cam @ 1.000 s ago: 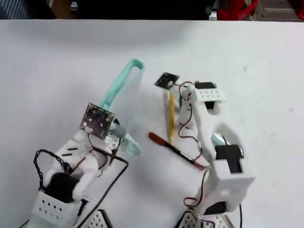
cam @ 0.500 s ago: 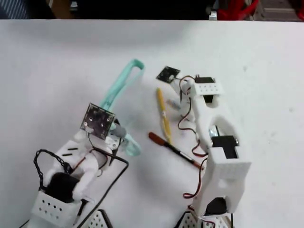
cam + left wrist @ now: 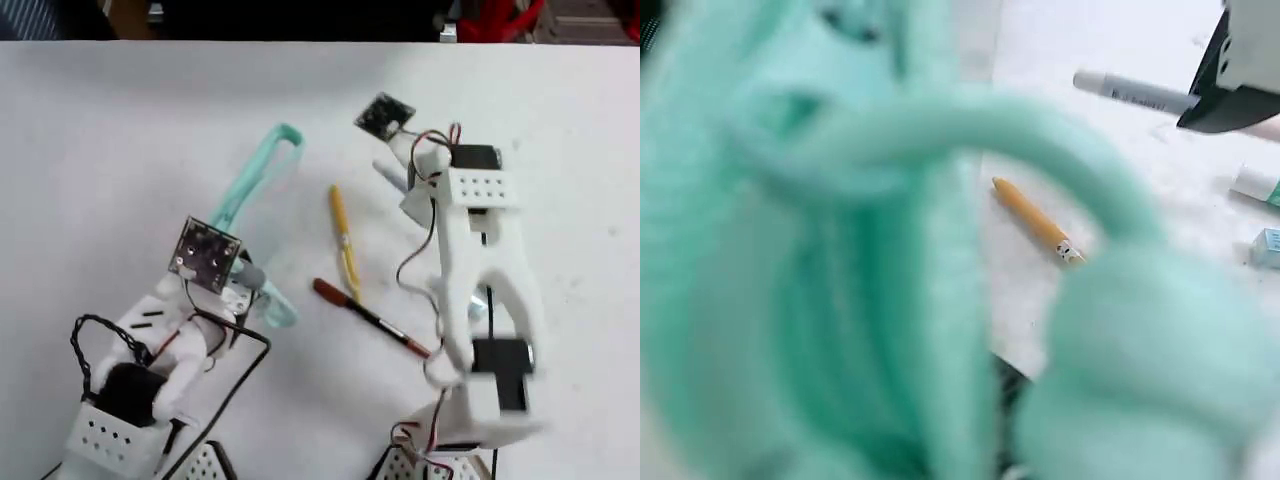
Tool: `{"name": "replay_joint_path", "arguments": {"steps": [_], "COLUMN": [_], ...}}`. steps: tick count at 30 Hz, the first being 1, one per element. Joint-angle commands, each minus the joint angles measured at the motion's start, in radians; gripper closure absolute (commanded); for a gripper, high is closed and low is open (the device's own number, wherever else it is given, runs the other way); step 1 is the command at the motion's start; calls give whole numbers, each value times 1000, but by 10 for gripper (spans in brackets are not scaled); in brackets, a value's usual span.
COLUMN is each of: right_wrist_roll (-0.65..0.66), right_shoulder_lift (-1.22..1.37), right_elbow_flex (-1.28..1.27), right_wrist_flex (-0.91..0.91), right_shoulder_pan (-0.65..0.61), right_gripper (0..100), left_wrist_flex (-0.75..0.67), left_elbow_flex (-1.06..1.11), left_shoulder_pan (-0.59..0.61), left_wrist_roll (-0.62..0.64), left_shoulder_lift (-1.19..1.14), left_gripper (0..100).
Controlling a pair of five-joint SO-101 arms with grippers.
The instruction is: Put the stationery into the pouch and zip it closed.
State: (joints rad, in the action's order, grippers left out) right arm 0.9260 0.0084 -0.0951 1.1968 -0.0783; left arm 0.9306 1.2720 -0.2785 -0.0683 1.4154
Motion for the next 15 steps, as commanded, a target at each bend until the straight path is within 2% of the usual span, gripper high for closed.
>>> {"name": "replay_joint_path", "arguments": {"steps": [1,5,12,15], "right_wrist_roll": [2,-173,-773,-971], "right_shoulder_lift": [-223,-377,-610,-680], "right_elbow_flex": [28,41,305,344], "right_wrist_flex": [51,50,-50,-173], "right_shoulder_pan": [-25,-96,-255,-332], "right_gripper": [981,981,981,981], "left_wrist_flex": [-18,-18,-18,-18], "left_elbow_flex": [-32,-31,-31,-31], "left_shoulder_pan": [2,-1,-1,-1], "left_wrist_roll": [-8,-6,-6,-6], "left_shoulder_lift": [-19,-19,-19,-19], "left_gripper": [977,977,977,977]}}
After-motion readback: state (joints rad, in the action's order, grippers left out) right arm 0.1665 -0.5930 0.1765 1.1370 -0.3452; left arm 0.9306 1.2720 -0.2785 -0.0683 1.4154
